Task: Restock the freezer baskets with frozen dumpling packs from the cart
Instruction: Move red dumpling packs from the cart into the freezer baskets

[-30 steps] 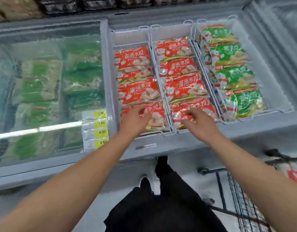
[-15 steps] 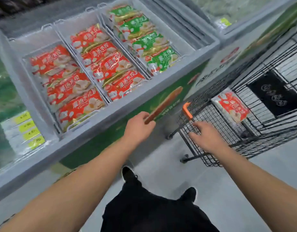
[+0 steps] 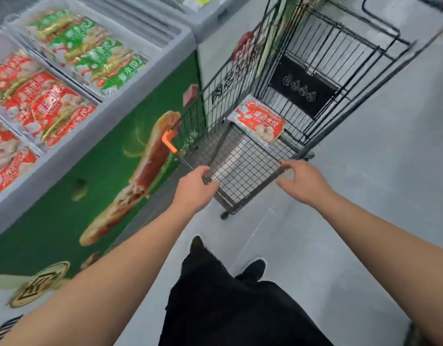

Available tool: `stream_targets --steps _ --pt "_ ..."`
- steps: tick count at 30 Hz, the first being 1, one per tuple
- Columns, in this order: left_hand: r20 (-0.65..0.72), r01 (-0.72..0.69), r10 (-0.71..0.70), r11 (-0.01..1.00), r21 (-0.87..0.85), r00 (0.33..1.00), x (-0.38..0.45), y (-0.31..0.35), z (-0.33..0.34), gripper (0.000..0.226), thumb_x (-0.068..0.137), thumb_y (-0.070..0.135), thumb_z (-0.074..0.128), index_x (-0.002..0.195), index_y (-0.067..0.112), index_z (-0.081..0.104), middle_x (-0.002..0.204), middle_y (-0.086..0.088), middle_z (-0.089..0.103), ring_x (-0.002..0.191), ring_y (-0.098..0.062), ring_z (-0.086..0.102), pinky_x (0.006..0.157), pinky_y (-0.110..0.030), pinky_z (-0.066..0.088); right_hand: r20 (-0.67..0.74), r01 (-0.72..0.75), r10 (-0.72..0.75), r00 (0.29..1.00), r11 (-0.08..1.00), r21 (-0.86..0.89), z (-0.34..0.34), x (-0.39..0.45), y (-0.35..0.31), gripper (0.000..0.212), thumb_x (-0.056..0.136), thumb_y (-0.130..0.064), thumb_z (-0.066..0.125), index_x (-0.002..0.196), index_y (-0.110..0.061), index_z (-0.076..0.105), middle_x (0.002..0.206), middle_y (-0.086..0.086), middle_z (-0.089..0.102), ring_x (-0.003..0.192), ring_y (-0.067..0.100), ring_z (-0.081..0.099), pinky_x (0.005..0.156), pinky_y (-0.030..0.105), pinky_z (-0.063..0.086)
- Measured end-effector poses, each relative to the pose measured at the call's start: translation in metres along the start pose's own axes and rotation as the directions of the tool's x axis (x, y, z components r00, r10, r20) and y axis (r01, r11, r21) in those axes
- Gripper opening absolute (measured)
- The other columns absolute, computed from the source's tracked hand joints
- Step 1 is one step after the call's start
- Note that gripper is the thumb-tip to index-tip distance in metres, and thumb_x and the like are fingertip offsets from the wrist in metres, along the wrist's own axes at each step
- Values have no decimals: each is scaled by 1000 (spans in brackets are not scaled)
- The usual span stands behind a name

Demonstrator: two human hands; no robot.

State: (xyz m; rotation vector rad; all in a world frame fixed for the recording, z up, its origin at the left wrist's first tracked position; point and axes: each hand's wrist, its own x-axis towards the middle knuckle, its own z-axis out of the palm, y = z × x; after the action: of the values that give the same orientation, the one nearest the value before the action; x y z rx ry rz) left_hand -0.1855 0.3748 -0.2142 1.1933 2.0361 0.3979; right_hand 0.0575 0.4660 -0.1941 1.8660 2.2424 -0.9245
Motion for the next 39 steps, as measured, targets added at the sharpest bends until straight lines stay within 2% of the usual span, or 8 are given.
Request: stream_targets --steps 8,14,22,25,31,35,39 --pt "5 44 -44 999 -31 999 45 65 44 53 96 34 56 146 17 48 146 -2 55 131 -22 54 111 -33 40 46 14 -14 999 1000 2 -41 47 50 54 87 -27 67 138 -13 55 144 10 51 129 27 51 106 34 39" --pt "21 110 -109 990 -89 994 118 103 67 54 97 35 56 147 16 47 148 -2 53 134 -22 51 112 -34 40 120 63 -56 991 996 -57 -67 129 70 53 85 -29 67 135 -14 57 138 10 54 122 26 54 104 35 42" --pt "78 228 -218 959 -170 973 214 162 90 52 97 36 55 144 15 50 147 -1 54 133 -23 51 110 -34 39 242 101 -59 969 981 -165 -115 241 86 51 85 -28 65 134 -12 58 135 8 58 123 27 55 103 35 43" --pt "82 260 -249 950 -175 965 236 175 97 52 97 37 56 145 16 49 146 -1 54 132 -23 53 110 -35 39 295 166 -97 951 962 -218 -122 275 90 49 84 -29 64 130 -11 59 128 11 60 117 29 58 100 36 46" --pt "74 309 -301 932 -186 951 280 200 120 50 97 35 57 142 14 53 143 -3 58 127 -24 56 108 -34 41 412 224 -108 905 944 -243 -121 341 110 52 87 -28 64 135 -11 54 136 12 55 123 29 53 105 38 43" --pt "31 435 -441 869 -237 897 302 208 142 46 96 33 59 137 12 57 138 -4 61 125 -22 57 103 -30 41 531 305 -144 835 924 -229 -110 388 128 53 90 -31 65 138 -10 53 139 10 54 127 28 50 106 37 41" --pt "39 533 -544 803 -266 838 322 208 160 45 97 31 58 138 13 56 140 -5 59 129 -20 55 107 -30 38 591 316 -140 795 926 -207 -91 421 141 49 90 -26 63 135 -9 54 138 12 54 127 28 51 104 35 40"
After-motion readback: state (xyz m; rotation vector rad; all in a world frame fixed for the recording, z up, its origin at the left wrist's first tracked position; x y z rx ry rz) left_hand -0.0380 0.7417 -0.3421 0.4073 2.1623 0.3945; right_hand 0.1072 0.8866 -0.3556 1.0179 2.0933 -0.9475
